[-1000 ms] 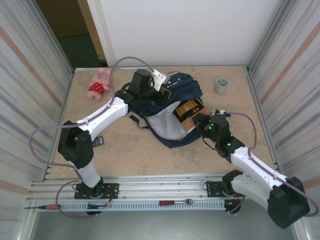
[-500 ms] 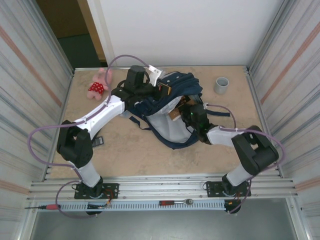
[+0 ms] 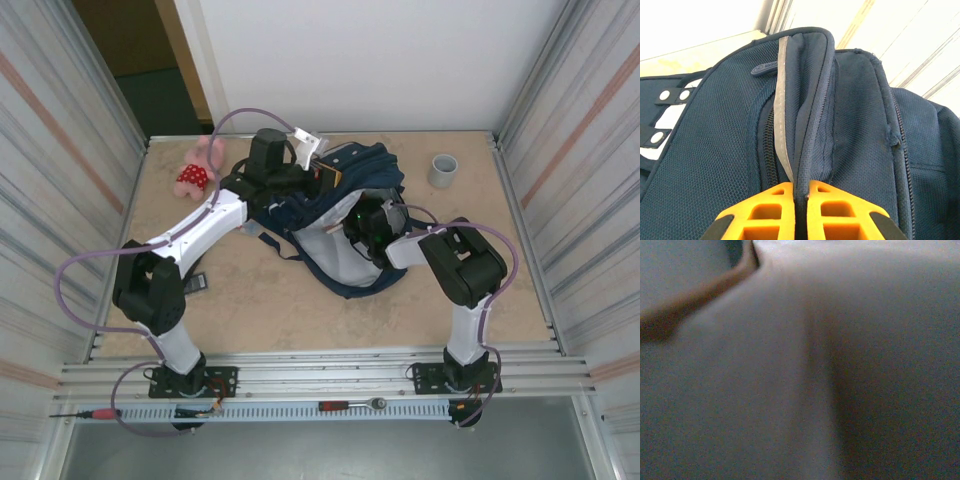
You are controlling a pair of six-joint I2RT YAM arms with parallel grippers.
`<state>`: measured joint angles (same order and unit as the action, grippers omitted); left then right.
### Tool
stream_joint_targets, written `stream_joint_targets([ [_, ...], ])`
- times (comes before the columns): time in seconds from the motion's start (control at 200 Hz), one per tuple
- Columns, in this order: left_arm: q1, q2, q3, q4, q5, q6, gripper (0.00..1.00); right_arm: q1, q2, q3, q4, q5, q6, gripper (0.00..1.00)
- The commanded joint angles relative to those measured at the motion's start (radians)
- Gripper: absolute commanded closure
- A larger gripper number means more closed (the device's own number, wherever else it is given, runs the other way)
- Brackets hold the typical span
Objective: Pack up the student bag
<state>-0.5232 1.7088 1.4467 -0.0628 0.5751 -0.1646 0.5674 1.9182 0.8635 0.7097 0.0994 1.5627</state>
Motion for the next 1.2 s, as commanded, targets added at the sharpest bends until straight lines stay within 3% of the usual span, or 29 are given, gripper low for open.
stream_joint_targets([
  [0.0, 0.012, -0.054, 0.029, 0.097, 0.011, 0.030, 1.00, -0.005, -0.026, 0.007, -0.097, -0.024, 0.029, 0.46],
  [0.13, 0.015, -0.055, 0.018, 0.075, -0.016, 0.052, 1.00, -0.014, -0.107, -0.034, -0.205, -0.062, 0.016, 0.37],
  [0.286, 0.014, -0.057, 0.006, 0.057, -0.059, 0.082, 1.00, -0.025, -0.194, -0.076, -0.305, -0.136, 0.021, 0.33],
  [0.446, 0.015, -0.056, -0.001, 0.033, -0.080, 0.113, 1.00, -0.008, -0.328, -0.122, -0.456, -0.112, -0.025, 0.32],
  [0.561, 0.012, -0.062, -0.027, 0.035, -0.078, 0.118, 1.00, -0.014, -0.470, -0.167, -0.553, -0.104, -0.055, 0.32],
  [0.837, -0.009, -0.072, -0.122, 0.069, -0.055, 0.141, 1.00, -0.066, -0.880, -0.241, -0.988, -0.046, -0.099, 0.30],
  [1.037, -0.082, -0.055, -0.207, 0.055, -0.094, 0.246, 1.00, -0.137, -1.197, -0.252, -1.203, 0.025, -0.159, 0.28],
  [1.198, -0.155, 0.002, -0.285, 0.060, -0.116, 0.301, 1.00, -0.183, -1.249, -0.173, -1.273, 0.012, -0.335, 0.28],
])
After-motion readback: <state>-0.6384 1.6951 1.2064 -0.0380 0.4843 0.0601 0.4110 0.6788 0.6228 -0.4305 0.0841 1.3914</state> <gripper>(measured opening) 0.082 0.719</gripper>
